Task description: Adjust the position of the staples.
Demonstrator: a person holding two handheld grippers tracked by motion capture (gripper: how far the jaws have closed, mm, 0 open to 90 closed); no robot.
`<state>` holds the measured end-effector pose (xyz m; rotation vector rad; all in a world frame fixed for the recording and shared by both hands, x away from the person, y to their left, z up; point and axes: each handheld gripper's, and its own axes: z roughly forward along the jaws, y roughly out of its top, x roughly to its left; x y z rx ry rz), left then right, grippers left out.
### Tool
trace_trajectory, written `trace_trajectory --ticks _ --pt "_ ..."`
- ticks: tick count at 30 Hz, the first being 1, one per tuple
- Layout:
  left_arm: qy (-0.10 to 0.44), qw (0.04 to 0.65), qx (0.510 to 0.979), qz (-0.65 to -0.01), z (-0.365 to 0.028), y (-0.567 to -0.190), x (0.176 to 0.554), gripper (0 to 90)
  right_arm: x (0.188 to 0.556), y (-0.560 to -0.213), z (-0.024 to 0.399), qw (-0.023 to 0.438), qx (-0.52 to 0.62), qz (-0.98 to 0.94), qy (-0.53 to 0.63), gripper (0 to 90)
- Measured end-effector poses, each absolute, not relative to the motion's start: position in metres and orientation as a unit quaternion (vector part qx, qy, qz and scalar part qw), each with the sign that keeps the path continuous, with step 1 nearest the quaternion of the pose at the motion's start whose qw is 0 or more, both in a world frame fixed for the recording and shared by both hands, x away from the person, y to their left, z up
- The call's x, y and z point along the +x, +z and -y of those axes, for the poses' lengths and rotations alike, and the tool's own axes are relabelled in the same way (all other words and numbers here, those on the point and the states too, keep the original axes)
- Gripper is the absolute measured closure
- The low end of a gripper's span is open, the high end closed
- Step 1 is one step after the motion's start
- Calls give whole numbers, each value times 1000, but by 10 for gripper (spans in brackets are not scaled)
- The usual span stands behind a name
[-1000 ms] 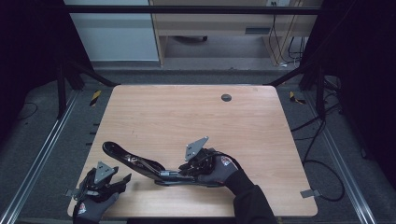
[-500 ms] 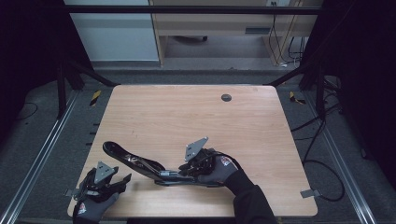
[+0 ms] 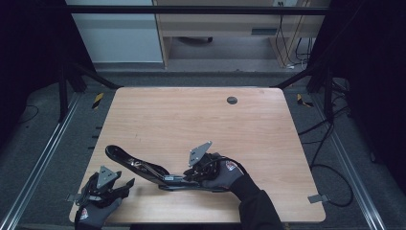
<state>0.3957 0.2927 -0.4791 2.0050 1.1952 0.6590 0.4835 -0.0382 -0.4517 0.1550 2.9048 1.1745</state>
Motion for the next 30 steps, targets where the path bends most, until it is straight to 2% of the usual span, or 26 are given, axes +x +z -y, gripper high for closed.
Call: trace_trajectory --ticks 17,30 --pt "255 355 771 -463 -293 -478 395 408 480 -441 46 23 91 -914 394 710" --pt "256 370 767 -457 -294 -475 392 408 474 -433 71 80 177 -884 426 625"
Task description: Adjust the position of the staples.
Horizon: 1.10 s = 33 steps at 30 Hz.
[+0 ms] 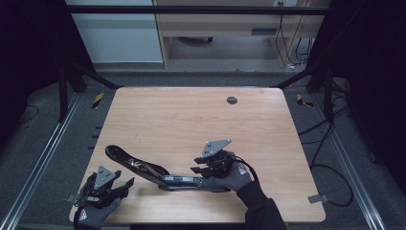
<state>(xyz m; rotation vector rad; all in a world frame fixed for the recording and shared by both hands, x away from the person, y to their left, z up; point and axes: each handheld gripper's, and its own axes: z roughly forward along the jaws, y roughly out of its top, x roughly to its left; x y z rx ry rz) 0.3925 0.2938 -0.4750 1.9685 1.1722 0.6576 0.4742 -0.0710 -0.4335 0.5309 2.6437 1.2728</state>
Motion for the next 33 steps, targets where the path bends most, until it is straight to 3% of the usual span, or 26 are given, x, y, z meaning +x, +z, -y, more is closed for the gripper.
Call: trace_trajectory --ticks 15,33 --pt "247 397 762 -449 -297 -471 389 387 465 -435 120 163 308 -828 440 455" --pt "237 434 749 -441 -299 -461 382 343 439 -458 179 199 418 -782 418 402"
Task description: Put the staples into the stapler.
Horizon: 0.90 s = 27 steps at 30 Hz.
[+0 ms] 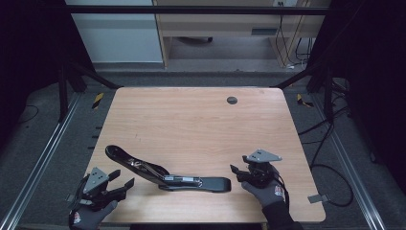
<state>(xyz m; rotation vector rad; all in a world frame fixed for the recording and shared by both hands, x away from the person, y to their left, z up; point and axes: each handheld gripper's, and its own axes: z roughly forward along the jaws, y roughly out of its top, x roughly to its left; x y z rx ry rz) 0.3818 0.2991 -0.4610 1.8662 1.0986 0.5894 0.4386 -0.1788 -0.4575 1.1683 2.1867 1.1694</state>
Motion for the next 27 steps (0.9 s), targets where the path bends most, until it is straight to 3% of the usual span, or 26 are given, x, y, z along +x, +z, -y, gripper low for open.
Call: trace_trajectory --ticks 11,27 --pt "236 452 748 -424 -297 -453 376 326 422 -465 195 194 436 -773 417 437" --pt "242 468 745 -410 -291 -440 370 299 420 -466 183 182 421 -787 412 481"
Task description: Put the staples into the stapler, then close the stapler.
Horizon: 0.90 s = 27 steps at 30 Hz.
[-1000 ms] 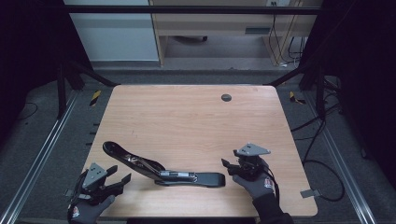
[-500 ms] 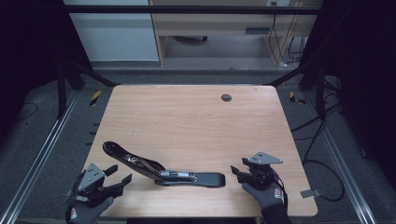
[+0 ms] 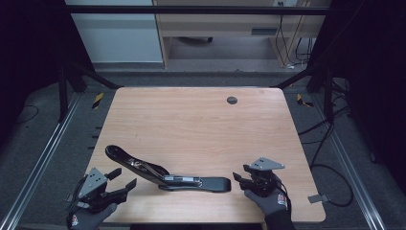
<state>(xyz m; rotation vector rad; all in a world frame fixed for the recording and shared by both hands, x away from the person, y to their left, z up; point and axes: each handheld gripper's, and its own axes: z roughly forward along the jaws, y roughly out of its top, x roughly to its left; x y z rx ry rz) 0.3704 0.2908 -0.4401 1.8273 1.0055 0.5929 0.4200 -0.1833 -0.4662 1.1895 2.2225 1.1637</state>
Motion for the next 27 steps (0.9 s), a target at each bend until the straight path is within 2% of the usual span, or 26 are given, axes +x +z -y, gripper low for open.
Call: trace_trajectory --ticks 27 --pt "260 508 715 -404 -288 -410 376 291 420 -468 179 161 424 -792 409 523"
